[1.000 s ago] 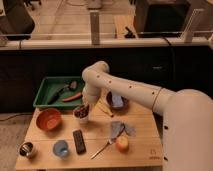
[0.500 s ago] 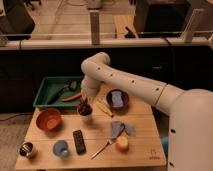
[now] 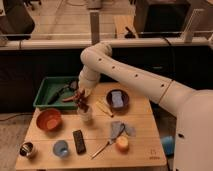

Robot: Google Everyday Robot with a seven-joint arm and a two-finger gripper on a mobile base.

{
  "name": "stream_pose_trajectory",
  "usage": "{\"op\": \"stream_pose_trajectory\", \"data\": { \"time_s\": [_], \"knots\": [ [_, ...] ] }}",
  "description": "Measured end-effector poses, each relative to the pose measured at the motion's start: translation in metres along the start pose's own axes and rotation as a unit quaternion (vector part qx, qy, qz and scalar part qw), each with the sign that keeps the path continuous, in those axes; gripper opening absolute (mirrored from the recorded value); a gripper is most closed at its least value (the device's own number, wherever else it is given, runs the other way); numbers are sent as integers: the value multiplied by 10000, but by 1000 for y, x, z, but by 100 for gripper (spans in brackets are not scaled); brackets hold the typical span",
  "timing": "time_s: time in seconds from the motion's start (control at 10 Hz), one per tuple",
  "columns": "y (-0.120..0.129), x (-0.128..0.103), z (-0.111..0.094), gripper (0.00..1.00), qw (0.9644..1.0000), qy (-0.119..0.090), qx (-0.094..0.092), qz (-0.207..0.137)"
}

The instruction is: Place grapes in red bowl

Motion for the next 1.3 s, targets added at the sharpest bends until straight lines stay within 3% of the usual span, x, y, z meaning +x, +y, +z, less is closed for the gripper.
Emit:
{"op": "stream_pose_trajectory", "data": {
  "time_s": [0.5, 0.9, 1.3],
  "knots": [
    [-24, -12, -20, 5, 9999, -54, 154, -24],
    [-60, -38, -35, 5, 9990, -156, 333, -244],
    [-86, -69, -21, 5, 9972, -324, 327, -586]
  ]
}}
